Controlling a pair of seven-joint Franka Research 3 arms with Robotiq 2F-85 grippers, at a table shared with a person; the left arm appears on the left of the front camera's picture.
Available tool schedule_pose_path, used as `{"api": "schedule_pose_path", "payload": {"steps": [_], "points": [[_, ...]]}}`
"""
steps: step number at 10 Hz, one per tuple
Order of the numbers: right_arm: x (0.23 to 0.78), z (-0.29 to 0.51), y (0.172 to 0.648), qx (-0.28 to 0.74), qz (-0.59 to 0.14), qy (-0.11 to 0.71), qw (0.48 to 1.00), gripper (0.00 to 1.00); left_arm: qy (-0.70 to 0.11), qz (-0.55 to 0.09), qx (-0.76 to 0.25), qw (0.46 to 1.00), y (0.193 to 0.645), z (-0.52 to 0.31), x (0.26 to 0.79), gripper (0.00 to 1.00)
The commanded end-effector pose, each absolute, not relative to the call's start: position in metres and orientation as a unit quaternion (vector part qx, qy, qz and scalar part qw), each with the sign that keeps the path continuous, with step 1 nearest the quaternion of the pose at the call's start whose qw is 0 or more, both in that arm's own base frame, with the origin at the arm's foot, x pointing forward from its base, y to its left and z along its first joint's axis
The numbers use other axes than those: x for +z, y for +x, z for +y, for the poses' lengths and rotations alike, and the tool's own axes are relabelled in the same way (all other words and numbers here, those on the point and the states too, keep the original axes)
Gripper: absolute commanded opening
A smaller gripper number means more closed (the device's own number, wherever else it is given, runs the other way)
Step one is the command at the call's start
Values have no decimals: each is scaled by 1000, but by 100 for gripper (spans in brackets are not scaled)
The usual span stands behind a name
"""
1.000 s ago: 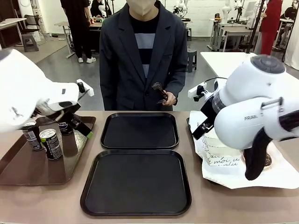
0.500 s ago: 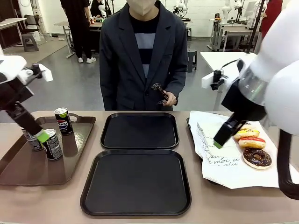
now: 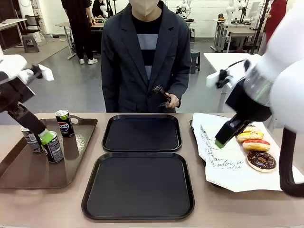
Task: Set up donuts and drinks on trays.
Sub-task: Pick up one Pepsi coke and place it on the Flat Tray.
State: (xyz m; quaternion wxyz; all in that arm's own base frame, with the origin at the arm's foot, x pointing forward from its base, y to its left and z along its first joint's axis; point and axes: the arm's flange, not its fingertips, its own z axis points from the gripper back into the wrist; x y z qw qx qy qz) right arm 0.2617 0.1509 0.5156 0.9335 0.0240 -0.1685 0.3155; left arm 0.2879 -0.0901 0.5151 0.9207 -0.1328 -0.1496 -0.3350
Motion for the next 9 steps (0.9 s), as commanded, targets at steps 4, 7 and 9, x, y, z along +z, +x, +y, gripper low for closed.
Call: {"api": "schedule_pose_path", "payload": {"steps": [4,7,9], "points": [[471,-47,221,13,-309,346,886,100,-540,-245,-61,803,295,70,488,100],[433,-109,186,-60,-289,413,862,100,-570,-240,60,784,285,137,434,100],[410,-129,168,-57,-269,453,848,100,-576,-244,109,773,273,168,408,100]]}}
